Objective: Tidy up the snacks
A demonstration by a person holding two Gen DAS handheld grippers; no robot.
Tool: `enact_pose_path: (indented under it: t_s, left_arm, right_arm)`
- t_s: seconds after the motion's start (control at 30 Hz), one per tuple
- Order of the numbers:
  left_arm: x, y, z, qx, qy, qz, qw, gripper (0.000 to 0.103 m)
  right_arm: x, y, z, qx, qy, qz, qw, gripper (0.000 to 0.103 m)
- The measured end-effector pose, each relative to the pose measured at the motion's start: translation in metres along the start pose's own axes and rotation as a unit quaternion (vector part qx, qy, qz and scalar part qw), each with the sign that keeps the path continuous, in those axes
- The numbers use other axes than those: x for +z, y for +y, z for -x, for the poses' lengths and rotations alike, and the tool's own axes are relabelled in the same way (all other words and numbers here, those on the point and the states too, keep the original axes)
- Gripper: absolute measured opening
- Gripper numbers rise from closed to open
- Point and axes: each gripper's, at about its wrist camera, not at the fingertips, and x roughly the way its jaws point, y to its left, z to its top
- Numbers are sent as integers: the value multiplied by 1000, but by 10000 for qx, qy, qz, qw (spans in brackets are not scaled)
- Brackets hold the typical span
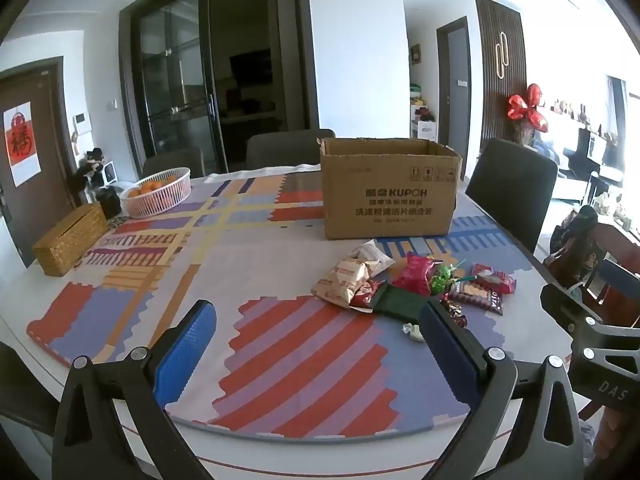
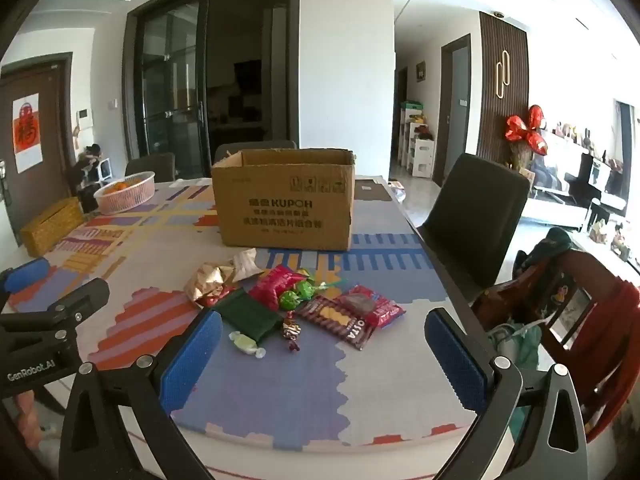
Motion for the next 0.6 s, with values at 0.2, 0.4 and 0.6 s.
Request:
enact_pose_path:
  t_s: [0.2, 0.4, 0.6]
  left_arm:
    - [-2, 9, 5, 5, -109, 118, 9999, 103]
    - [-1, 3, 10, 96, -116, 65, 9999, 103]
    - [-2, 4, 12, 114, -129, 83, 9998, 103]
  right_arm:
    - [0, 0, 1, 8, -57, -11, 10000, 102]
    - [0, 0, 1, 12, -48, 0, 10000, 102]
    - [0, 1, 2, 21, -77, -9, 10000, 102]
